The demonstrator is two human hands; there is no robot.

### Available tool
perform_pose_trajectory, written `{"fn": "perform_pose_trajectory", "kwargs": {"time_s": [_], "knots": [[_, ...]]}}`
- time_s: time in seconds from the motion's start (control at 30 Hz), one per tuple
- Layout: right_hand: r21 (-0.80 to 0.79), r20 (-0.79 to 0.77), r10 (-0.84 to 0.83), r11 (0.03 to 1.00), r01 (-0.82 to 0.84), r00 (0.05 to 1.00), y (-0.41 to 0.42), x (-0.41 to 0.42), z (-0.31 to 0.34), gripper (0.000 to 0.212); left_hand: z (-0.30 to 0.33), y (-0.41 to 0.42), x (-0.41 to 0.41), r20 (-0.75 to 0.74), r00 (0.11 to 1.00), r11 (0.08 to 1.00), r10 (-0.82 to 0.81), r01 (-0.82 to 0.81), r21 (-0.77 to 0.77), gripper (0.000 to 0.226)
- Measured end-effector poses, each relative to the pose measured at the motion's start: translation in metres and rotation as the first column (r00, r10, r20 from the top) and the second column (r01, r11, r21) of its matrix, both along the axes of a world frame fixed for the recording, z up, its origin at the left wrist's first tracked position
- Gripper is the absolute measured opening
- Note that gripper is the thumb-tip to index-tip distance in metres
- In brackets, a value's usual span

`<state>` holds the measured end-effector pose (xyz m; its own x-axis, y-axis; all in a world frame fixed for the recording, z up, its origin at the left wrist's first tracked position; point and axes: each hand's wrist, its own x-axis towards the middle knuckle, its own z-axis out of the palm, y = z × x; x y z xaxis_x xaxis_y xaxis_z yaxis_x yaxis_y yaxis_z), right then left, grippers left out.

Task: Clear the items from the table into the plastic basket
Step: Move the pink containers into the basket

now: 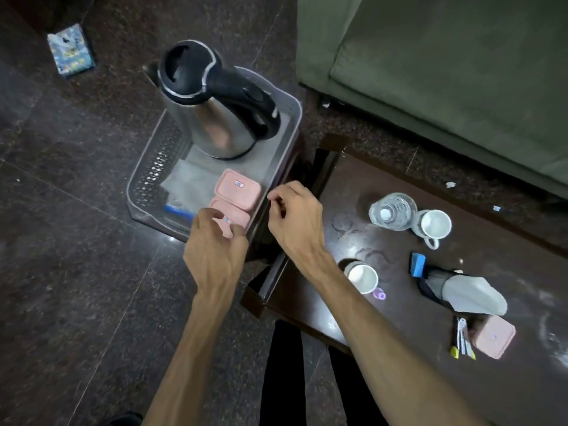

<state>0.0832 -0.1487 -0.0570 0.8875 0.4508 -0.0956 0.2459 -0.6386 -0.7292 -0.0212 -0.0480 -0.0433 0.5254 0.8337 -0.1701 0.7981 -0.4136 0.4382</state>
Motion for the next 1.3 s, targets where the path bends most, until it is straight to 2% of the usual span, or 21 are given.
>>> {"fn": "perform_pose_trajectory", "kwargs": {"time_s": [0.07, 0.17, 0.3, 0.47, 0.53, 0.63, 0.7, 0.77, 0.83, 0.93, 1.0, 1.07, 1.2, 1.3], "knots": [[0.031, -0.054, -0.104, 0.994, 0.106, 0.993, -0.029, -0.007, -0.003, 0.016, 0.001, -0.026, 0.001, 0.072, 0.996, 0.997, -0.044, 0.048, -0.054, 0.018], [0.014, -0.126, -0.266, 0.963, 0.269, 0.956, -0.079, -0.018, -0.008, 0.017, -0.001, -0.076, 0.005, 0.118, 0.98, 0.975, -0.158, 0.174, -0.138, 0.015], [-0.078, -0.192, -0.417, 0.909, 0.41, 0.888, -0.155, -0.036, -0.015, 0.015, -0.009, -0.15, 0.012, 0.11, 0.913, 0.888, -0.393, 0.408, -0.214, 0.014], [-0.19, -0.29, -0.606, 0.795, 0.576, 0.741, -0.248, -0.063, -0.024, 0.009, -0.028, -0.236, 0.015, 0.04, 0.813, 0.767, -0.58, 0.562, -0.31, 0.01], [-0.246, -0.29, -0.695, 0.719, 0.65, 0.658, -0.282, -0.071, -0.026, 0.009, -0.036, -0.262, 0.015, 0.005, 0.779, 0.732, -0.627, 0.591, -0.339, 0.007], [-0.342, -0.192, -0.856, 0.516, 0.785, 0.479, -0.34, -0.081, -0.028, 0.008, -0.045, -0.3, 0.015, -0.067, 0.717, 0.685, -0.694, 0.628, -0.369, 0.007], [-0.361, -0.111, -0.932, 0.361, 0.86, 0.344, -0.382, -0.085, -0.029, 0.019, -0.049, -0.32, 0.014, -0.106, 0.675, 0.655, -0.73, 0.646, -0.392, 0.01], [-0.351, -0.068, -0.959, 0.28, 0.894, 0.274, -0.42, -0.084, -0.035, 0.035, -0.053, -0.335, 0.014, -0.133, 0.649, 0.637, -0.749, 0.652, -0.411, 0.012], [-0.436, -0.067, -0.955, 0.289, 0.852, 0.29, -0.449, -0.077, -0.046, 0.06, -0.057, -0.344, 0.013, -0.142, 0.635, 0.629, -0.759, 0.658, -0.414, 0.013], [-0.568, -0.173, -0.914, 0.397, 0.721, 0.366, -0.472, -0.067, -0.064, 0.089, -0.062, -0.356, 0.009, -0.145, 0.621, 0.618, -0.77, 0.671, -0.409, 0.013], [-0.575, -0.22, -0.884, 0.459, 0.677, 0.413, -0.476, -0.064, -0.072, 0.089, -0.063, -0.361, 0.007, -0.14, 0.617, 0.613, -0.774, 0.676, -0.409, 0.012], [-0.551, -0.211, -0.877, 0.471, 0.689, 0.431, -0.474, -0.06, -0.075, 0.081, -0.063, -0.363, 0.004, -0.14, 0.617, 0.613, -0.774, 0.677, -0.406, 0.012], [-0.469, -0.157, -0.914, 0.402, 0.786, 0.373, -0.461, -0.055, -0.061, 0.074, -0.063, -0.362, 0.0, -0.111, 0.655, 0.638, -0.747, 0.662, -0.393, 0.011], [-0.413, -0.166, -0.914, 0.406, 0.815, 0.371, -0.443, -0.062, -0.043, 0.075, -0.059, -0.358, -0.002, -0.052, 0.692, 0.653, -0.72, 0.65, -0.389, 0.008]]}}
